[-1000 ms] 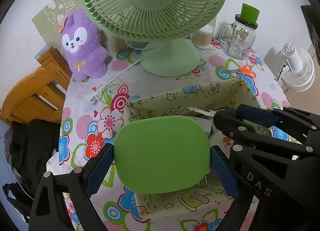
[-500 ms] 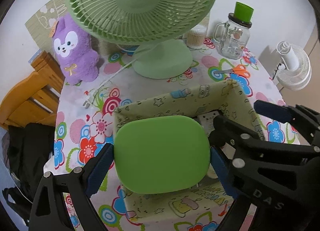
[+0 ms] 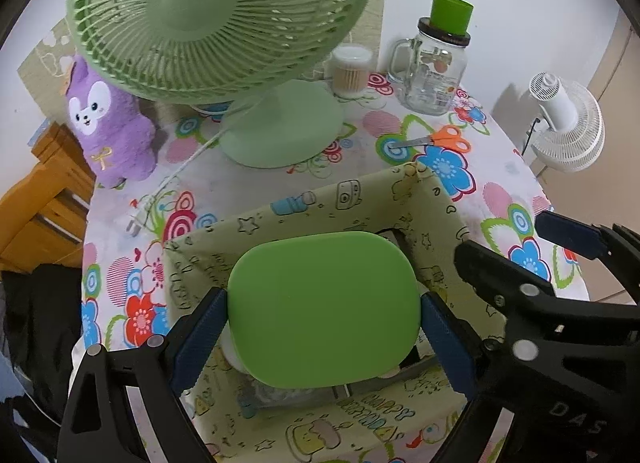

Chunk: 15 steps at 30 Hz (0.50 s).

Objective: Organize rigid objects
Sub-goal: 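Lower the green pad into the storage box and open the left gripper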

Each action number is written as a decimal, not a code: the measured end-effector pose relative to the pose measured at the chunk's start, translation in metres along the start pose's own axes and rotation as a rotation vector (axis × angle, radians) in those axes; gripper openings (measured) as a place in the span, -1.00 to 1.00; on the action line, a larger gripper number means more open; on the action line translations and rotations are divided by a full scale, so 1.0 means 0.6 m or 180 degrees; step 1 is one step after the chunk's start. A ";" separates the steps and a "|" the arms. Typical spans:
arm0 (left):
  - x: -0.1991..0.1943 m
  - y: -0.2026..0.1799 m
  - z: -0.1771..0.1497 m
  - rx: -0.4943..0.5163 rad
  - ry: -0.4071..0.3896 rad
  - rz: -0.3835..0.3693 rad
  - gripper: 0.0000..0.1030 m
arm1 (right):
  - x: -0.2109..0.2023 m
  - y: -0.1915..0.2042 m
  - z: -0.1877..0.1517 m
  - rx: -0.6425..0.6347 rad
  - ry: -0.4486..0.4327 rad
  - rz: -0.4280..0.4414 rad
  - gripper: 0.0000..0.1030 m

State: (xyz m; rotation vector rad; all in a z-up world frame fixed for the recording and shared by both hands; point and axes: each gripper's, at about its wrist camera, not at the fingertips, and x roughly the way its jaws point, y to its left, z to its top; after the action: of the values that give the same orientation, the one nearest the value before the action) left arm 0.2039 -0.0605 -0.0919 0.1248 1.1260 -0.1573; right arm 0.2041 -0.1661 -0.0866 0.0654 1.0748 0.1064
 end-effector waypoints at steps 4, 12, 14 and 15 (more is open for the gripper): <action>0.010 -0.010 0.001 0.0036 0.0023 -0.0045 0.86 | 0.002 -0.015 -0.006 0.0079 0.0035 -0.0060 0.59; 0.038 -0.013 -0.001 0.0057 0.0116 -0.0059 0.86 | 0.016 -0.021 -0.014 0.0121 0.0137 -0.0194 0.59; 0.041 -0.012 -0.001 0.0057 0.0129 -0.0059 0.86 | 0.019 -0.021 -0.015 0.0134 0.0155 -0.0186 0.59; 0.043 -0.011 -0.001 0.0060 0.0135 -0.0064 0.86 | 0.020 -0.020 -0.016 0.0137 0.0161 -0.0182 0.59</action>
State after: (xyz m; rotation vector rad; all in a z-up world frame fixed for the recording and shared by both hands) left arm 0.2127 -0.0687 -0.1158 0.1343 1.1686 -0.1839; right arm 0.2020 -0.1763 -0.1031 0.0710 1.1287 0.0334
